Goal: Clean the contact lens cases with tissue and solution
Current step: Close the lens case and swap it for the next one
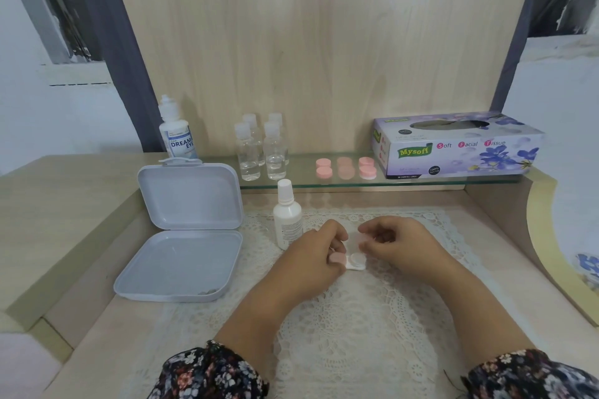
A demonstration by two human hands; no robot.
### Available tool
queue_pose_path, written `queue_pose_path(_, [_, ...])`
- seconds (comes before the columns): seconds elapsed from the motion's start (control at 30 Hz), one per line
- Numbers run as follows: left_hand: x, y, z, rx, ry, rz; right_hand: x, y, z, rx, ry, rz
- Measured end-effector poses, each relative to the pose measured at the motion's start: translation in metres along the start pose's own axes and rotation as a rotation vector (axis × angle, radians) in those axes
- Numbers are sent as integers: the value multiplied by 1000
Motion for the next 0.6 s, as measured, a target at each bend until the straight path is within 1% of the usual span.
queue_pose_path(0.13, [-1,0,0,-2,1,5,-5,-4,4,-101,33,-4])
queue_pose_path(0.27, [0,1,0,-4,-1,5,-8,-7,6,-169,59,0])
queue_pose_path(0.5, [0,1,-1,-9,-2,4,-7,-9,6,-201,80,46])
queue_pose_path(0.6, [0,1,-1,-9,-1,6,-8,-11,7,-208,77,21])
Point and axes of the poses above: each hand's wrist, its own z-axis away from the middle knuckle, its own y-axis out of the back of the hand, x = y × z, the point moved 5 cm from there along -z, towards the middle knuckle, and after that the axes turned 14 degrees about -x, right-handed, at the moved point
